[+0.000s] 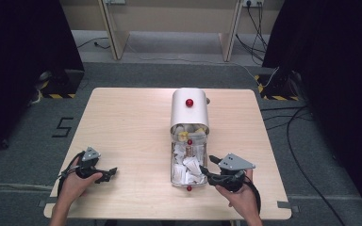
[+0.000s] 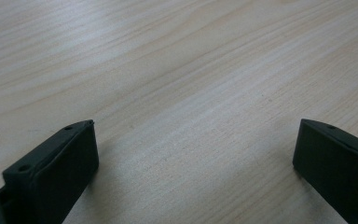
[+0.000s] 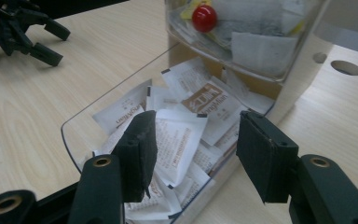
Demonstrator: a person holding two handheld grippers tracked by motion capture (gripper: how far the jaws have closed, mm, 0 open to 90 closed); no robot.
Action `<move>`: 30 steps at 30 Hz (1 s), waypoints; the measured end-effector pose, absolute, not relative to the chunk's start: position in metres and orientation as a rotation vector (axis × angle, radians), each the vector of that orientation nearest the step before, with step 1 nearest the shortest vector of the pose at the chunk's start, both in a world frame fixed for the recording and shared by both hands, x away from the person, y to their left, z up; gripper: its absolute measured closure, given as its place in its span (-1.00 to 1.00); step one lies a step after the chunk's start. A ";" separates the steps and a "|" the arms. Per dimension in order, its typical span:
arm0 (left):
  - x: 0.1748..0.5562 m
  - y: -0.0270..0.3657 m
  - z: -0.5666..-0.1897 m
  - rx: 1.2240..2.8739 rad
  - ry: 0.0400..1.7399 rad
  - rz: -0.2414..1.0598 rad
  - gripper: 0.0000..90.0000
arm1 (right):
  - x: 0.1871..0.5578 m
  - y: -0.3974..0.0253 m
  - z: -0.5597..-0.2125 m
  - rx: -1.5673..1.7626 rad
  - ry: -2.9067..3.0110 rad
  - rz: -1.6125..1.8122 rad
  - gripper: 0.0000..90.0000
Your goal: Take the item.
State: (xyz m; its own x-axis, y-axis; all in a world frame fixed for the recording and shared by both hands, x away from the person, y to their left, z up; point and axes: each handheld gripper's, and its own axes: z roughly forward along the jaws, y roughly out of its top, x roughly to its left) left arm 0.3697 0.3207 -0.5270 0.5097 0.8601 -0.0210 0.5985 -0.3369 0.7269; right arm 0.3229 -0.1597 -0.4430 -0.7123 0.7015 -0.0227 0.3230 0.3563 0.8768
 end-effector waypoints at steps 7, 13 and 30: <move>0.370 0.321 -0.527 2.062 1.188 0.486 -1.00 | 0.322 -0.149 -0.449 0.858 2.263 1.318 0.13; 0.370 0.321 -0.527 2.063 1.187 0.485 -1.00 | 0.321 -0.134 -0.456 0.798 2.309 1.306 0.22; 0.370 0.321 -0.527 2.062 1.188 0.486 -1.00 | 0.330 -0.125 -0.468 0.773 2.335 1.228 0.32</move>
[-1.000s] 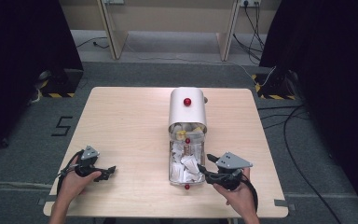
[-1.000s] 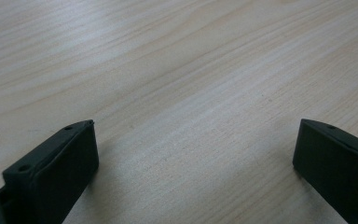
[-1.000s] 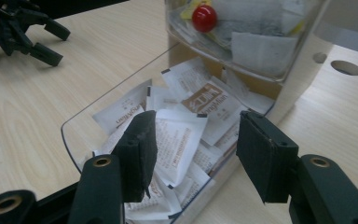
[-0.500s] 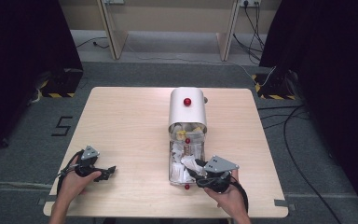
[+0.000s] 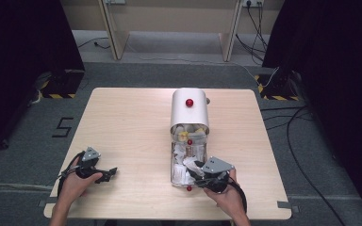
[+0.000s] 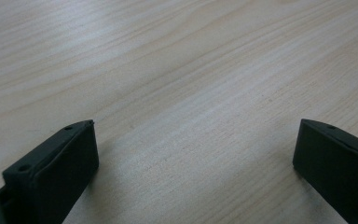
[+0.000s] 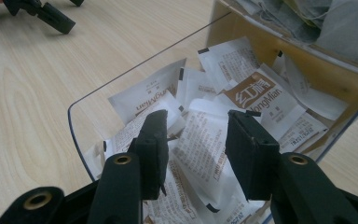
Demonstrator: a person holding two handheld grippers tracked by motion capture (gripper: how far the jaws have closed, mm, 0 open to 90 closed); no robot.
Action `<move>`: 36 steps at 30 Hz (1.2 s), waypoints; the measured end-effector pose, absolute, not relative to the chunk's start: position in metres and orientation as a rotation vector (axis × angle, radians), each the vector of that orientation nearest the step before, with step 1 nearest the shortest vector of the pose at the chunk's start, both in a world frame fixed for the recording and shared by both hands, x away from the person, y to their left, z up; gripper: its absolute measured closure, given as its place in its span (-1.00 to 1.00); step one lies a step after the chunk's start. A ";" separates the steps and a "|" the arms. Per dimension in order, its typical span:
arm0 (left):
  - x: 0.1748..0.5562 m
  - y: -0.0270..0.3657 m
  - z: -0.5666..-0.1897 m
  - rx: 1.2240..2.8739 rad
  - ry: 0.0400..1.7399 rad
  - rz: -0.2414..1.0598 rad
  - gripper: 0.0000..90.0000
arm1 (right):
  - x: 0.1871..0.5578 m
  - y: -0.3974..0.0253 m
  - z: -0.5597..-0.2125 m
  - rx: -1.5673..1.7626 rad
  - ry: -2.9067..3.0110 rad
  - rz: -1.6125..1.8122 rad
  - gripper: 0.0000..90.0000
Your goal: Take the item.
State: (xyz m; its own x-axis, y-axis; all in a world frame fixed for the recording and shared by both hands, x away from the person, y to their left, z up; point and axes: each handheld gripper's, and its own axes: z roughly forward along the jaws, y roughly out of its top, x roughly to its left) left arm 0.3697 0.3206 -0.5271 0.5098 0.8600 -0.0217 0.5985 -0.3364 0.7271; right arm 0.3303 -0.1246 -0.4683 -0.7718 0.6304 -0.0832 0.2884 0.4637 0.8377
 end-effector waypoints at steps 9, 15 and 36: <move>0.370 0.321 -0.527 2.062 1.187 0.486 -1.00 | 0.334 -0.121 -0.473 0.766 2.356 1.192 0.35; 0.370 0.321 -0.527 2.062 1.187 0.485 -1.00 | 0.337 -0.120 -0.478 0.773 2.370 1.179 0.48; 0.370 0.320 -0.527 2.061 1.190 0.486 -1.00 | 0.338 -0.128 -0.470 0.769 2.323 1.248 0.94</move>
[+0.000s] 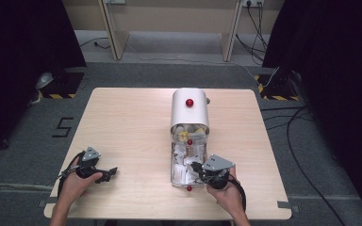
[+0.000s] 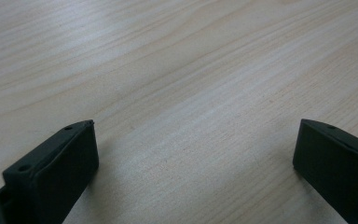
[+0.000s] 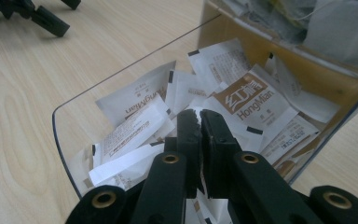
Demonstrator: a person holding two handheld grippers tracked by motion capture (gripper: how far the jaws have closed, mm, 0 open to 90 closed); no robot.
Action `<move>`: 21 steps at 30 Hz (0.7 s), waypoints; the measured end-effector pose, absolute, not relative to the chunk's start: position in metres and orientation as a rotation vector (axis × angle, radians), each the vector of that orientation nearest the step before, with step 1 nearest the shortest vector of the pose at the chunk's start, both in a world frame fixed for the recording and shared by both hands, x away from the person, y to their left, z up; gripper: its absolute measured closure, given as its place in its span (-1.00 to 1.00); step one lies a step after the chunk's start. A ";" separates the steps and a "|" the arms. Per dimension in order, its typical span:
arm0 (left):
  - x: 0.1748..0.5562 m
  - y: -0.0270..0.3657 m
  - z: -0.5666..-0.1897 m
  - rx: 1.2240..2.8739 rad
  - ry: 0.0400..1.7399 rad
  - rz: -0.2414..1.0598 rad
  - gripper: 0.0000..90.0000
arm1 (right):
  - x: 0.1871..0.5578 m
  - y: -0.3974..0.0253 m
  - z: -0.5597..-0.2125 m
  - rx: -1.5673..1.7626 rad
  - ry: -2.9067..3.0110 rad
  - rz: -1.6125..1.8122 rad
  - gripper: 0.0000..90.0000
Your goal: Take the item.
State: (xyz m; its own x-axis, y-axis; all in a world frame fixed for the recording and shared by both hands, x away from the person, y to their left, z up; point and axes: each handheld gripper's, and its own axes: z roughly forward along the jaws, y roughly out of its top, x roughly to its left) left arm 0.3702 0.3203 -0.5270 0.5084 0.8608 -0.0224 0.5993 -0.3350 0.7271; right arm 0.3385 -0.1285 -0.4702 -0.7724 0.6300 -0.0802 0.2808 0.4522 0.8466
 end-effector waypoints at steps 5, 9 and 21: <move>0.370 0.320 -0.527 2.061 1.190 0.485 -1.00 | 0.335 -0.131 -0.462 0.760 2.293 1.274 0.94; 0.370 0.320 -0.527 2.059 1.190 0.486 -1.00 | 0.331 -0.131 -0.454 0.740 2.272 1.303 0.94; 0.370 0.320 -0.527 2.059 1.190 0.487 -1.00 | 0.330 -0.133 -0.450 0.741 2.258 1.323 0.94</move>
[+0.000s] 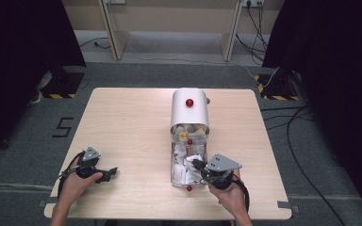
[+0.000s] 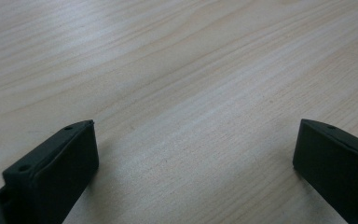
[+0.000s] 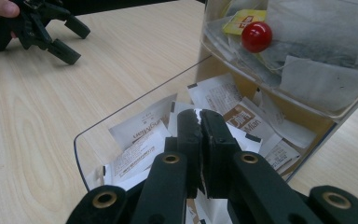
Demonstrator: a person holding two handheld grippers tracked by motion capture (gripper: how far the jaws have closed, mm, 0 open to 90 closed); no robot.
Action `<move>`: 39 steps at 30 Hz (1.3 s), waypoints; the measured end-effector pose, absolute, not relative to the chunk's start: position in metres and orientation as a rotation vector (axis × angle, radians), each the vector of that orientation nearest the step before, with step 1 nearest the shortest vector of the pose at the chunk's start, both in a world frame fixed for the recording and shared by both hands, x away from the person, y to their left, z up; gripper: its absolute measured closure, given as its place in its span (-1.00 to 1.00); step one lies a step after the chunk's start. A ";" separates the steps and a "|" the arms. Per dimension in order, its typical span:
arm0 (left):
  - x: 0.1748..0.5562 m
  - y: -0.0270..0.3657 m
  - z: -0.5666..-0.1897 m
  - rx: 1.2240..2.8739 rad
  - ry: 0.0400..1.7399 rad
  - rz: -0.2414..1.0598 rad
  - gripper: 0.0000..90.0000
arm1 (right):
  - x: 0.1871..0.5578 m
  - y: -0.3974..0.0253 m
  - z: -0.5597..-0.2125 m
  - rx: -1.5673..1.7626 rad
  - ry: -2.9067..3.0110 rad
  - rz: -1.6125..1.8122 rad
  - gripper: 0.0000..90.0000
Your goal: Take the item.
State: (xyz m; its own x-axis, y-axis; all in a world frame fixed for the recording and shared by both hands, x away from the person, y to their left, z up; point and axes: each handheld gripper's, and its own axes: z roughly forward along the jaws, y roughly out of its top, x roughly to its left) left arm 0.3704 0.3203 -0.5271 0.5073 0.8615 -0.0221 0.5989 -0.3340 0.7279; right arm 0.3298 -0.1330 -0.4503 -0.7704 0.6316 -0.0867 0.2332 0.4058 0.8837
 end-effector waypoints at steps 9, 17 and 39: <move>0.371 0.320 -0.527 2.059 1.191 0.487 -1.00 | 0.328 -0.138 -0.444 0.740 2.229 1.339 0.94; 0.371 0.320 -0.527 2.059 1.191 0.487 -1.00 | 0.326 -0.148 -0.433 0.751 2.183 1.355 0.94; 0.371 0.320 -0.527 2.058 1.192 0.486 -1.00 | 0.327 -0.192 -0.416 0.836 2.047 1.346 0.94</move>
State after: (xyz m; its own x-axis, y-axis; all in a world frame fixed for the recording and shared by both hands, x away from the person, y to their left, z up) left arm 0.3706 0.3201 -0.5271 0.5067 0.8618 -0.0234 0.5997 -0.3328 0.7278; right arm 0.3267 -0.1920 -0.4161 -0.6577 0.7459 -0.1049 0.1993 0.3067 0.9307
